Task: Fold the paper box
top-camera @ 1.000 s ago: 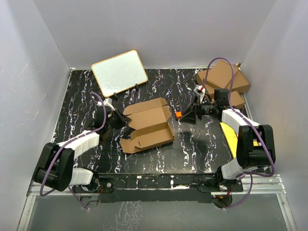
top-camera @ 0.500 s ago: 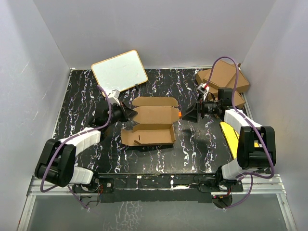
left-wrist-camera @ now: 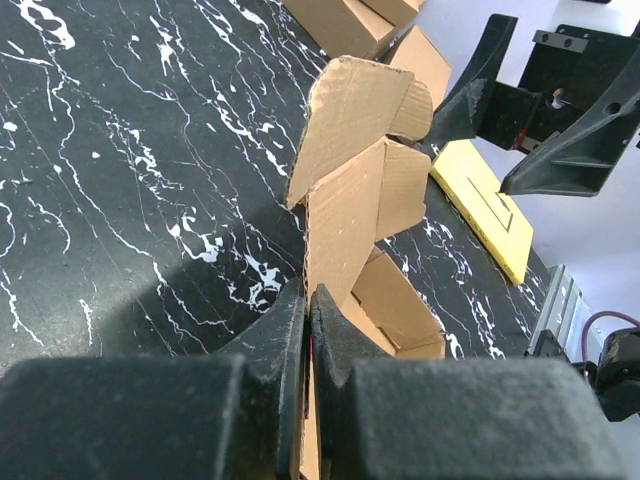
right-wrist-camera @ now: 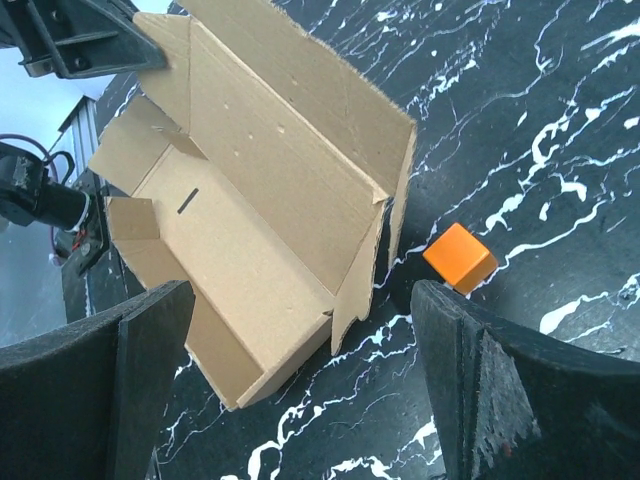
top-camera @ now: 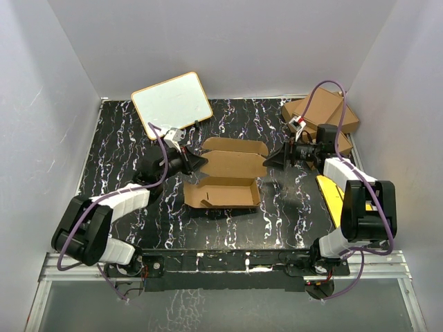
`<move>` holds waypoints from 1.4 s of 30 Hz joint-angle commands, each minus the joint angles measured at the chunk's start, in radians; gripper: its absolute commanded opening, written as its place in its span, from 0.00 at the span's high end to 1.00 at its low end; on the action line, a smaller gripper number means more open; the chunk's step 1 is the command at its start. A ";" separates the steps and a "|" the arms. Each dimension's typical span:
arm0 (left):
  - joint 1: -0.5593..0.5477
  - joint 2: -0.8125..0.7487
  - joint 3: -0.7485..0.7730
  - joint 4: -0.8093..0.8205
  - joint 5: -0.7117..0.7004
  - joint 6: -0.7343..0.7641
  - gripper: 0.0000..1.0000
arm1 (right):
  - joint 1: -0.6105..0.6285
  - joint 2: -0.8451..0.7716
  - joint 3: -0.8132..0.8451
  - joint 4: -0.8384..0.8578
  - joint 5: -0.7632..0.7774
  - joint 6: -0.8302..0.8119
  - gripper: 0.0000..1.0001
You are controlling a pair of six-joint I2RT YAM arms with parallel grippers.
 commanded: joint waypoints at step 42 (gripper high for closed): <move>-0.028 0.065 0.003 0.192 0.161 0.016 1.00 | 0.027 0.105 -0.038 0.257 -0.215 0.088 0.89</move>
